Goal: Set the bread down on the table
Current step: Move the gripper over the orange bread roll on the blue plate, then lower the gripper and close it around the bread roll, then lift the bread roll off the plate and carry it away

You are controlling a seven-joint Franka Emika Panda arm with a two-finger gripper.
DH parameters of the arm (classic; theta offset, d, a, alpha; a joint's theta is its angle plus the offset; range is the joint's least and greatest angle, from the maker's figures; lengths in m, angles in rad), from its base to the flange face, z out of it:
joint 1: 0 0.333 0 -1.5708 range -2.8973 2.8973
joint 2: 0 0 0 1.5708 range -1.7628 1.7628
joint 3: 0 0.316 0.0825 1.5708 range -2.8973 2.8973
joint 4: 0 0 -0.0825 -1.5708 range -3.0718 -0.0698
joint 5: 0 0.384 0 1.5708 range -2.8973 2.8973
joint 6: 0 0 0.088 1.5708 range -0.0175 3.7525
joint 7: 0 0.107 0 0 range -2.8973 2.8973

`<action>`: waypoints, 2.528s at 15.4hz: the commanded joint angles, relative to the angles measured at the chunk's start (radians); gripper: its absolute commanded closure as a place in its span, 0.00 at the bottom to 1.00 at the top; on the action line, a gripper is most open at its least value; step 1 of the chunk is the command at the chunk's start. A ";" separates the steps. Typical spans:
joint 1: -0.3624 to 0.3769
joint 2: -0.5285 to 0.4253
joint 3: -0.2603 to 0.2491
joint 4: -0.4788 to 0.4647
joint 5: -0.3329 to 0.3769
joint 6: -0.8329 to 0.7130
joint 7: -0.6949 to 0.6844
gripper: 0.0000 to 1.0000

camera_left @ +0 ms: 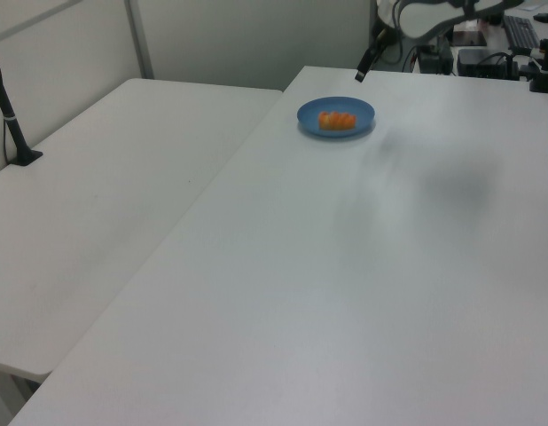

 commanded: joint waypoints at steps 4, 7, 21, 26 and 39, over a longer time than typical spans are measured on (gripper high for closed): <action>-0.001 0.163 0.011 0.026 0.030 0.269 -0.016 0.02; -0.001 0.215 0.011 0.026 0.029 0.352 -0.011 0.04; 0.007 0.281 0.010 0.010 0.030 0.463 -0.011 0.55; 0.007 0.243 0.010 -0.003 0.030 0.458 -0.013 0.67; -0.006 -0.143 0.007 -0.279 0.012 0.126 -0.019 0.67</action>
